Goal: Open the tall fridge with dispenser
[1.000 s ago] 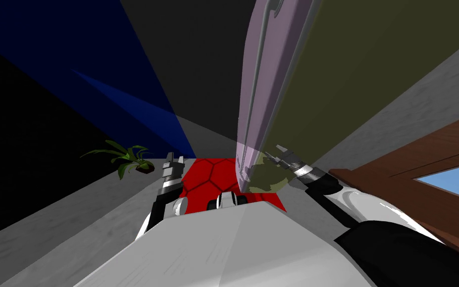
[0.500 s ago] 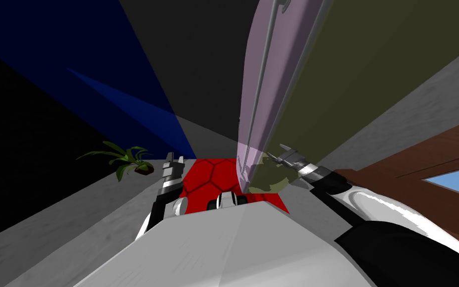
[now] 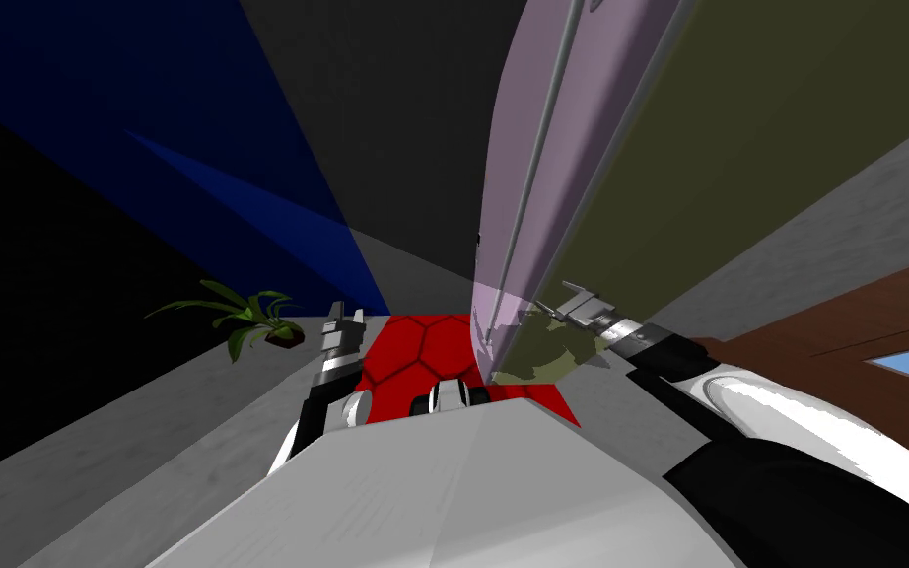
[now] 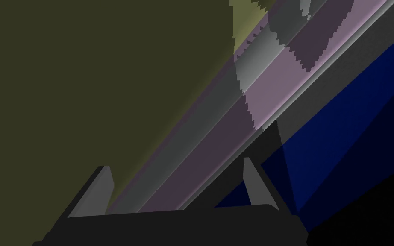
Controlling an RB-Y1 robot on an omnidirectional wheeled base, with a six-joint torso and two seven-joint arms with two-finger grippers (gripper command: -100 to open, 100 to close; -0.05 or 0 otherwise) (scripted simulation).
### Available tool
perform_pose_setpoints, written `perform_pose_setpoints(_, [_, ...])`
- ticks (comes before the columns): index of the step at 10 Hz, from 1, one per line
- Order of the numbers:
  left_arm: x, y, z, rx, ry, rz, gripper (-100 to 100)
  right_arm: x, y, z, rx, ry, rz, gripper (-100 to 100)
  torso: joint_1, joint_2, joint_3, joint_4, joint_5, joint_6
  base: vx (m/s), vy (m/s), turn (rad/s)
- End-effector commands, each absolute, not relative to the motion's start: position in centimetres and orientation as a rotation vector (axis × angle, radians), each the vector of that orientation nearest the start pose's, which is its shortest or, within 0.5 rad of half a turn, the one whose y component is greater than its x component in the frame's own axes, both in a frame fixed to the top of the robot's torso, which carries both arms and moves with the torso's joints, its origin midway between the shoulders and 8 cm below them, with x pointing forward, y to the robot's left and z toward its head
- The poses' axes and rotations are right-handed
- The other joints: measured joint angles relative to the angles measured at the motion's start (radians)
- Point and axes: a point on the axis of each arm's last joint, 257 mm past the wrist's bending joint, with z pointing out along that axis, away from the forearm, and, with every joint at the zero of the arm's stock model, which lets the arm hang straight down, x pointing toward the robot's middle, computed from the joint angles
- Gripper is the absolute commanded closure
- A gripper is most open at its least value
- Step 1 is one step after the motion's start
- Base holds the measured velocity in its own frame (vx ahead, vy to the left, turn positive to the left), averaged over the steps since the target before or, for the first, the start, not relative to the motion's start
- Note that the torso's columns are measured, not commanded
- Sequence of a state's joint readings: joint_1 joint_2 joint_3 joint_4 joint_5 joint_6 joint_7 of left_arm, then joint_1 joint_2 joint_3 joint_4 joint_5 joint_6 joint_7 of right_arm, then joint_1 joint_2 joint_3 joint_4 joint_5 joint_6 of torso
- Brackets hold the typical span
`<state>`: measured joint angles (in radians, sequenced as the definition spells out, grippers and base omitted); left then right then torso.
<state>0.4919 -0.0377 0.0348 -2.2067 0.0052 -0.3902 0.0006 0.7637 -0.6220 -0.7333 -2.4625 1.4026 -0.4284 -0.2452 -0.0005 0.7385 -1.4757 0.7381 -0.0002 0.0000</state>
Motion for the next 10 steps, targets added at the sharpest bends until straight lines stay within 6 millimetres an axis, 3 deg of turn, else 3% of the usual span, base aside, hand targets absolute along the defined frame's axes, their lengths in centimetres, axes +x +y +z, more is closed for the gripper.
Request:
perform_pose_setpoints(1, [37.1, 30.2, -2.9, -0.83, 0.69, -1.231, 0, 33.2, -39.3, 0.4, -0.721, 1.424, -0.508, -100, 0.001, 0.0, 0.0, 0.0, 0.0, 0.0, 0.033, 0.067, -0.006])
perform_pose_setpoints(10, [37.1, 30.2, -2.9, -0.83, 0.69, -1.231, 0, 33.2, -43.7, 4.6, -0.936, 1.367, -0.905, -100, 0.008, -0.009, -0.009, -0.001, 0.007, -0.008, 0.04, 0.082, -0.003])
